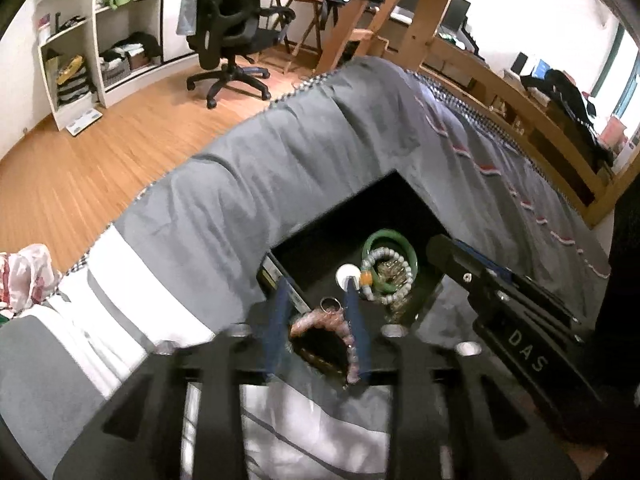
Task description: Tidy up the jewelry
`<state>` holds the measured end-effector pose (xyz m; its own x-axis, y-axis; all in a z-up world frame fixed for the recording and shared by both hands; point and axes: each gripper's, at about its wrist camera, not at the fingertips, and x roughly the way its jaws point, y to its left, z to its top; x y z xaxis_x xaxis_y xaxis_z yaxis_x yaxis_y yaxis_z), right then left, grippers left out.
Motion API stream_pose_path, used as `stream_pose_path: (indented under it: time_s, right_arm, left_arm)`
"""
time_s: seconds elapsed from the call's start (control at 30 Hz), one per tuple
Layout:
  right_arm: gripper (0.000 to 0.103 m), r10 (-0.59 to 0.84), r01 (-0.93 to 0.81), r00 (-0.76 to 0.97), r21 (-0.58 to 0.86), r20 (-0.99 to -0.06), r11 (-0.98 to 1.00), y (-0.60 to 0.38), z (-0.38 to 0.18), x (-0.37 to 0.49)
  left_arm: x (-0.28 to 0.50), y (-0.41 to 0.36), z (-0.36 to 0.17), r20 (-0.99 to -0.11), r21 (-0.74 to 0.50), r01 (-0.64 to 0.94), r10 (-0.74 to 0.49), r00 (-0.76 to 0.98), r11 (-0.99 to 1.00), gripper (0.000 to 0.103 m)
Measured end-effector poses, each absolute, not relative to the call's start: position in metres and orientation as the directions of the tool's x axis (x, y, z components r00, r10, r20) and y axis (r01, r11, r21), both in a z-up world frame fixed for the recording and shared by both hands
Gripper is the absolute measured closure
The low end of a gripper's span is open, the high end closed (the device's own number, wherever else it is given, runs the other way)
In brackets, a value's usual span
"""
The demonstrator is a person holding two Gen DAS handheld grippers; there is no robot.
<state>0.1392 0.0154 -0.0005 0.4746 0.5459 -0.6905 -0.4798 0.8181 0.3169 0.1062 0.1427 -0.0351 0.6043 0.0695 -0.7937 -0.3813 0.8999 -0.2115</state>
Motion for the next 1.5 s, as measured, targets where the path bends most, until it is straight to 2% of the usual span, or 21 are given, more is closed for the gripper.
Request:
stream_pose_path:
  time_s: [0.03, 0.07, 0.1, 0.13, 0.17, 0.33, 0.47, 0.5, 0.53, 0.67, 0.87, 0.97, 1.07, 1.13, 1.17, 1.23, 1.3, 1.33, 1.5]
  right_arm:
    - [0.047, 0.536, -0.465, 0.496, 0.313, -0.683, 0.828, 0.012, 0.005, 0.138]
    - [0.035, 0.528, -0.455, 0.51, 0.308, -0.679, 0.835, 0.01, 0.008, 0.138]
    - [0.03, 0.519, -0.444, 0.524, 0.304, -0.675, 0.843, 0.008, 0.012, 0.137]
    - [0.02, 0.501, -0.422, 0.549, 0.296, -0.669, 0.857, 0.004, 0.017, 0.136]
    - [0.01, 0.488, -0.404, 0.569, 0.291, -0.662, 0.867, 0.001, 0.022, 0.134]
    - [0.01, 0.5, -0.416, 0.587, 0.292, -0.637, 0.861, -0.011, 0.045, 0.123]
    - [0.01, 0.494, -0.423, 0.604, 0.274, -0.626, 0.864, -0.018, 0.058, 0.11]
    - [0.01, 0.497, -0.421, 0.604, 0.281, -0.623, 0.863, -0.021, 0.06, 0.107]
    - [0.01, 0.499, -0.417, 0.606, 0.287, -0.62, 0.862, -0.026, 0.063, 0.104]
    - [0.009, 0.482, -0.384, 0.628, 0.295, -0.612, 0.875, -0.044, 0.067, 0.094]
    - [0.009, 0.484, -0.358, 0.638, 0.325, -0.599, 0.875, -0.064, 0.065, 0.085]
    - [0.009, 0.498, -0.362, 0.63, 0.342, -0.595, 0.867, -0.066, 0.062, 0.084]
    - [0.009, 0.51, -0.37, 0.62, 0.351, -0.596, 0.86, -0.064, 0.055, 0.083]
    - [0.009, 0.512, -0.371, 0.606, 0.354, -0.609, 0.859, -0.063, 0.048, 0.083]
    - [0.009, 0.513, -0.372, 0.6, 0.354, -0.614, 0.858, -0.062, 0.045, 0.082]
    - [0.009, 0.514, -0.378, 0.592, 0.35, -0.62, 0.857, -0.061, 0.04, 0.081]
    - [0.009, 0.517, -0.374, 0.59, 0.357, -0.62, 0.856, -0.061, 0.039, 0.081]
    - [0.009, 0.519, -0.372, 0.59, 0.362, -0.619, 0.855, -0.061, 0.039, 0.081]
    - [0.009, 0.527, -0.38, 0.598, 0.365, -0.604, 0.85, -0.061, 0.044, 0.079]
  left_arm:
    - [0.103, 0.145, -0.029, -0.784, -0.209, -0.394, 0.088, 0.615, 0.895, 0.053]
    - [0.101, 0.147, -0.026, -0.777, -0.208, -0.4, 0.097, 0.621, 0.893, 0.05]
    - [0.098, 0.149, -0.02, -0.77, -0.208, -0.403, 0.105, 0.63, 0.891, 0.042]
    - [0.095, 0.152, -0.012, -0.761, -0.202, -0.413, 0.122, 0.637, 0.888, 0.033]
    - [0.092, 0.154, -0.005, -0.751, -0.2, -0.419, 0.137, 0.646, 0.886, 0.031]
    - [0.078, 0.162, 0.027, -0.714, -0.18, -0.432, 0.184, 0.675, 0.884, 0.019]
    - [0.078, 0.158, 0.034, -0.725, -0.142, -0.411, 0.188, 0.662, 0.9, 0.017]
    - [0.078, 0.155, 0.033, -0.73, -0.13, -0.406, 0.19, 0.656, 0.905, 0.013]
    - [0.079, 0.152, 0.029, -0.737, -0.115, -0.405, 0.196, 0.647, 0.907, 0.008]
    - [0.076, 0.143, -0.005, -0.789, -0.073, -0.42, 0.205, 0.58, 0.905, 0.008]
    - [0.085, 0.113, -0.079, -0.886, -0.024, -0.376, 0.154, 0.437, 0.926, 0.009]
    - [0.094, 0.099, -0.106, -0.913, 0.006, -0.357, 0.15, 0.379, 0.934, 0.014]
    - [0.106, 0.102, -0.126, -0.926, 0.0, -0.385, 0.145, 0.348, 0.923, 0.028]
    - [0.113, 0.114, -0.137, -0.936, -0.046, -0.417, 0.106, 0.335, 0.908, 0.045]
    - [0.112, 0.12, -0.137, -0.936, -0.07, -0.435, 0.092, 0.34, 0.898, 0.05]
    - [0.105, 0.131, -0.133, -0.928, -0.106, -0.477, 0.085, 0.362, 0.872, 0.078]
    - [0.097, 0.144, -0.128, -0.918, -0.171, -0.514, 0.054, 0.393, 0.841, 0.092]
    - [0.093, 0.151, -0.125, -0.909, -0.222, -0.526, 0.02, 0.415, 0.821, 0.095]
    - [0.08, 0.162, -0.1, -0.873, -0.335, -0.547, -0.034, 0.487, 0.767, 0.095]
